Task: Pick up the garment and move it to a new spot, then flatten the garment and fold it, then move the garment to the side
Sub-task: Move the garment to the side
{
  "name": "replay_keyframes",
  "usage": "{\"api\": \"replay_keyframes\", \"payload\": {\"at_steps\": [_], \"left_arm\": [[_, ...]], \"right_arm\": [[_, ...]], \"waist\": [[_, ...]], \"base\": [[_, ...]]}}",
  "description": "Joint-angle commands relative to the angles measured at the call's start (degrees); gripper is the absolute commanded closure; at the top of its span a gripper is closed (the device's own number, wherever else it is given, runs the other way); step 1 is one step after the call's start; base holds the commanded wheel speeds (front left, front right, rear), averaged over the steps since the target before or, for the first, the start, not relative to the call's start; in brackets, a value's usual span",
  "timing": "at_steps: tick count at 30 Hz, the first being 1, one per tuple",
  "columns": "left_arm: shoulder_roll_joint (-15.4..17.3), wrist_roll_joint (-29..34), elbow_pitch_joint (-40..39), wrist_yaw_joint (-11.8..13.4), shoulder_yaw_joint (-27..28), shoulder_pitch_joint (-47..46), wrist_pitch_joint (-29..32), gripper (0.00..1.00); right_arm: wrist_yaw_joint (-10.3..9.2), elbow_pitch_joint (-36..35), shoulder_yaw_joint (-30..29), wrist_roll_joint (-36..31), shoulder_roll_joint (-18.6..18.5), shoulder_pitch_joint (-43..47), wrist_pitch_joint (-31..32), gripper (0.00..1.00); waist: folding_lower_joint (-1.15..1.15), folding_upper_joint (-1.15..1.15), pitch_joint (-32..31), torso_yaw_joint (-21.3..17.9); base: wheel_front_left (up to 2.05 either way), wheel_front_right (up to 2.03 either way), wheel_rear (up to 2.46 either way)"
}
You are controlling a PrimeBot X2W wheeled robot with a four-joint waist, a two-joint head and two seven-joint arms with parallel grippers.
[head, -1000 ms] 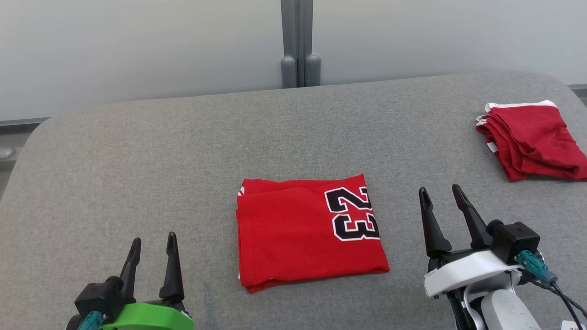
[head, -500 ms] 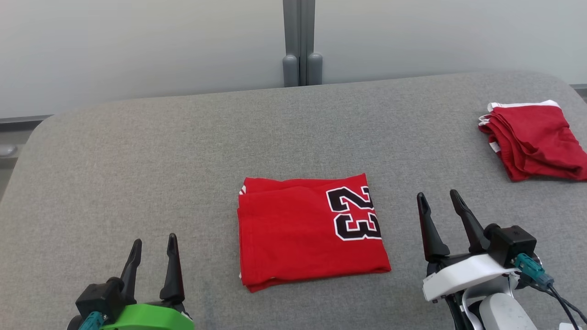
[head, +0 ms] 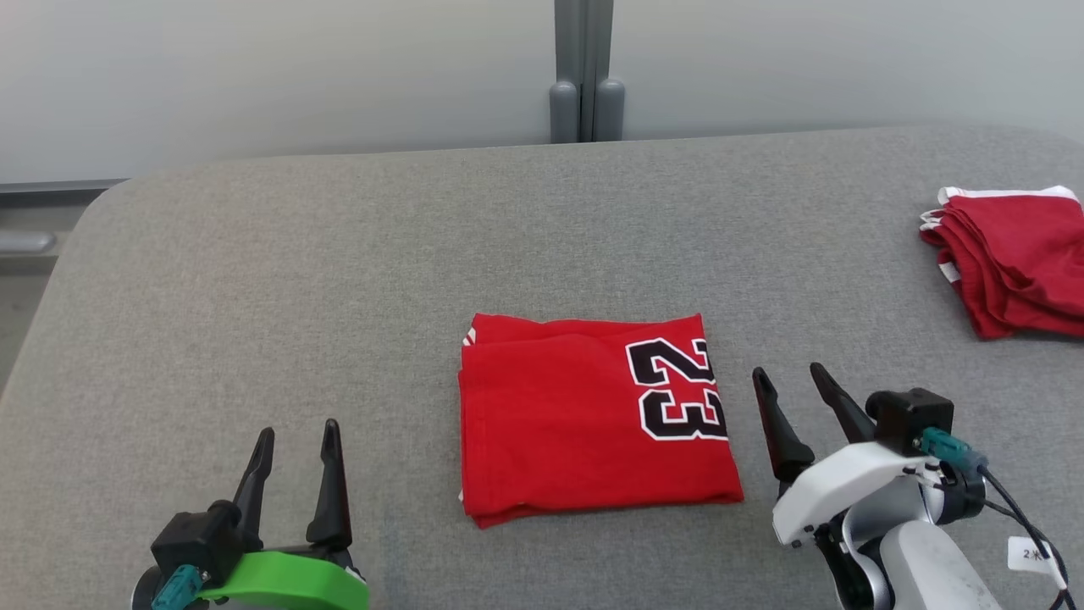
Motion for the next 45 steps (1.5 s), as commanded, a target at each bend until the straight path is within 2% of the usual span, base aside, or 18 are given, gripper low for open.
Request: {"api": "replay_keyframes", "payload": {"at_steps": [1, 7, 14, 20, 27, 28, 31, 37, 45], "left_arm": [[-0.2, 0.6, -0.2, -0.2, 0.0, -0.9, -0.2, 0.0], [-0.8, 0.7, -0.7, -0.6, -0.6, -1.6, -0.2, 0.0], [-1.6, 1.0, -0.8, -0.8, -0.9, -2.1, -0.2, 0.0], [-2.2, 1.2, -0.5, -1.2, -0.9, -2.4, -0.1, 0.0], [-2.5, 1.6, -0.4, -1.5, -0.4, -2.2, -0.1, 0.0], [-2.5, 1.7, -0.4, -1.6, -0.4, -2.2, -0.1, 0.0], [-2.6, 2.1, -0.6, -1.7, -0.3, -2.4, -0.1, 0.0], [-2.6, 3.0, -1.3, -2.0, 0.5, -2.8, -0.1, 0.0], [-2.2, 4.1, -3.1, -2.5, 0.9, -4.2, -0.1, 0.0]], "right_arm": [[-0.01, 0.3, -0.4, 0.6, -0.1, -1.5, 1.9, 0.0], [-0.01, 1.9, -2.8, -1.2, -0.1, -4.6, 12.3, 0.0], [-0.01, 3.4, -4.2, 0.1, -0.7, -6.6, 20.6, 0.0], [-0.01, 5.3, -4.4, 0.8, -1.6, -6.6, 24.3, 0.0], [0.0, 7.5, -3.4, 1.0, -1.4, -6.8, 25.4, 0.0], [0.0, 7.8, -3.1, 1.0, -1.3, -7.1, 25.3, 0.41], [0.0, 8.1, -3.1, 1.0, -1.1, -8.1, 24.2, 1.0], [-0.06, 8.0, -3.1, 0.1, -1.3, -11.0, 21.9, 1.0], [-0.05, 6.1, -3.9, -0.2, -3.5, -13.1, 20.5, 1.0]], "waist": [[0.0, 0.0, 1.0, 1.3], [0.0, 0.0, 2.9, 4.5], [0.0, 0.0, 5.4, 8.4], [0.0, 0.0, 6.5, 10.6], [0.0, 0.0, 7.0, 11.0], [0.0, 0.0, 7.1, 10.7], [0.0, 0.0, 7.6, 9.9], [0.0, 0.0, 8.7, 5.4], [0.0, 0.0, 11.1, -5.6]], "base": [[0.0, 0.0, 0.0], [0.0, 0.0, 0.0], [0.0, 0.0, 0.0], [0.0, 0.0, 0.0], [0.0, 0.0, 0.0], [0.0, 0.0, 0.0], [0.0, 0.0, 0.0], [0.0, 0.0, 0.0], [0.0, 0.0, 0.0]]}}
